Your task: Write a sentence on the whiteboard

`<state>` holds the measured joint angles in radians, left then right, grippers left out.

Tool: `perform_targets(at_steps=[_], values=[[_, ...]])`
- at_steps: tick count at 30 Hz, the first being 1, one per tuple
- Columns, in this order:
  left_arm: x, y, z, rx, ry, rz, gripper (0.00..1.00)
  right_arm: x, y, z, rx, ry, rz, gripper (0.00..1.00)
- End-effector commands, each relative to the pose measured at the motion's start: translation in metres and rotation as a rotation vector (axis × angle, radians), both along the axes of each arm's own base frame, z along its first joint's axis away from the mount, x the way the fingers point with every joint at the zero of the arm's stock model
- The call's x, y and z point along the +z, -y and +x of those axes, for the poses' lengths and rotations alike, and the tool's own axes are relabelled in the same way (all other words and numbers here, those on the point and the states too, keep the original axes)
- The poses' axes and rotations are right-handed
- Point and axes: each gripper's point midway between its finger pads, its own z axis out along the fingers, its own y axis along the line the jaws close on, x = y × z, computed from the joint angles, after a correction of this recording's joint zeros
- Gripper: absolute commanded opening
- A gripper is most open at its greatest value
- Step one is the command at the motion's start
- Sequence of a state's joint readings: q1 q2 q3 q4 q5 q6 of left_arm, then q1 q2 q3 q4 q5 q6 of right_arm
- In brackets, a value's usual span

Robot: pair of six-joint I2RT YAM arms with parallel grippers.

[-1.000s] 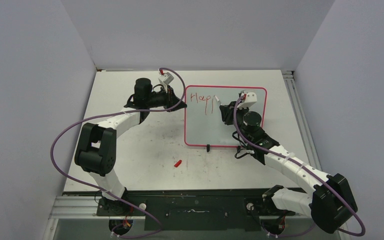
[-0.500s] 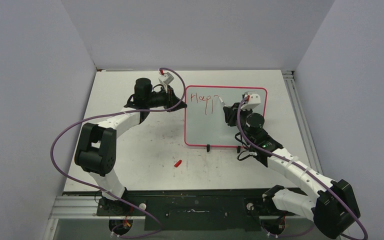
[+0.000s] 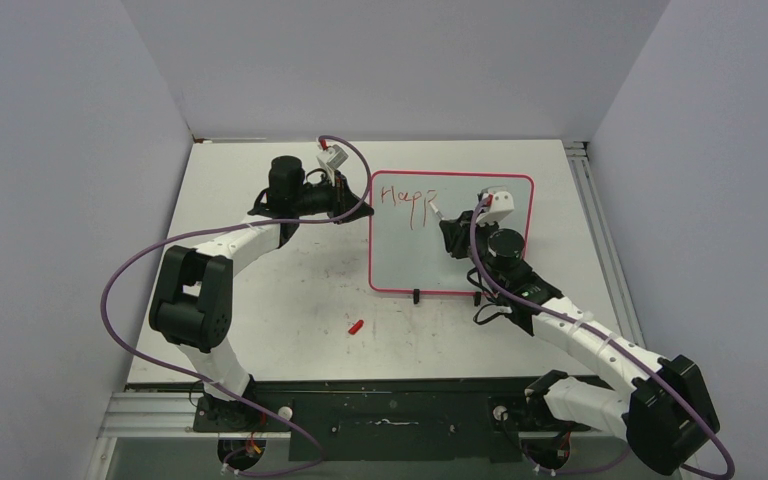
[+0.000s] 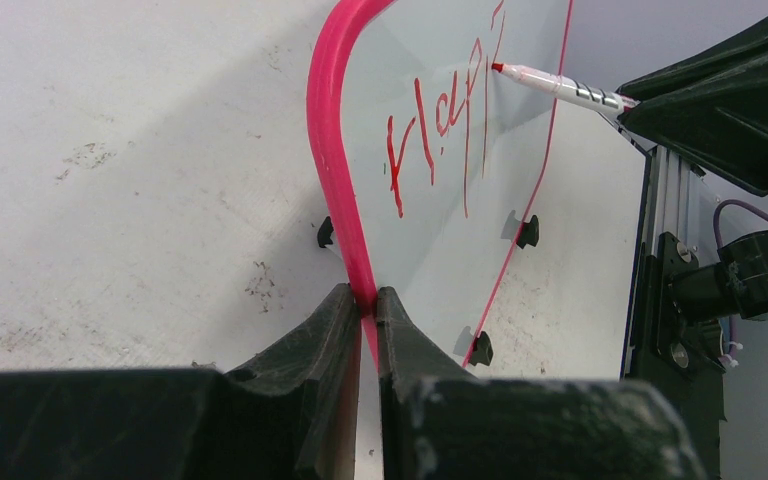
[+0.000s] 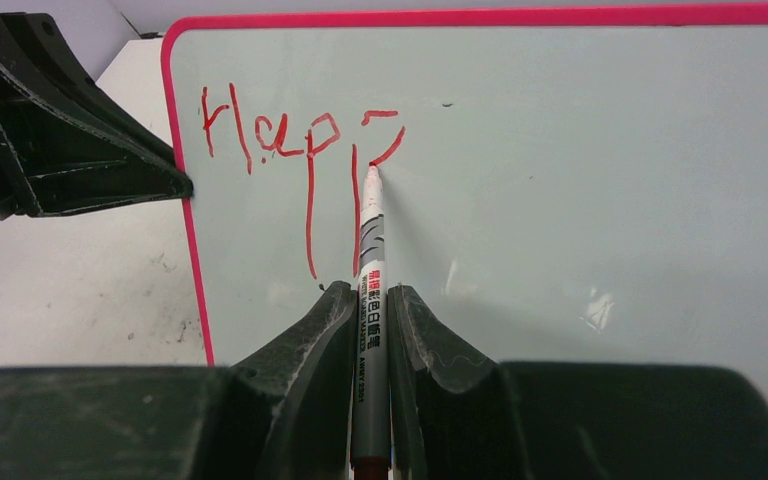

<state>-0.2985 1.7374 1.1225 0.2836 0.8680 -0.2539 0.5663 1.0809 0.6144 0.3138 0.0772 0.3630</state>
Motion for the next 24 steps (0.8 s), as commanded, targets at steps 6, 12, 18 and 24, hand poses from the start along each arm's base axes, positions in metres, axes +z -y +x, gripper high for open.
perform_targets(at_steps=[6,12,18,24], values=[[0.033,-0.004,0.002,-0.003,0.106,-0.024,0.0,0.033,-0.003,-0.006,0.015,0.08,0.049,0.05],[0.035,-0.004,0.002,-0.002,0.11,-0.025,0.0,0.045,0.018,-0.007,-0.075,0.111,0.044,0.05],[0.034,-0.004,0.002,-0.004,0.108,-0.025,0.0,0.035,0.022,-0.003,-0.105,0.087,0.022,0.05],[0.034,-0.004,0.002,-0.005,0.109,-0.025,0.0,0.025,0.02,0.0,-0.108,0.061,0.007,0.05]])
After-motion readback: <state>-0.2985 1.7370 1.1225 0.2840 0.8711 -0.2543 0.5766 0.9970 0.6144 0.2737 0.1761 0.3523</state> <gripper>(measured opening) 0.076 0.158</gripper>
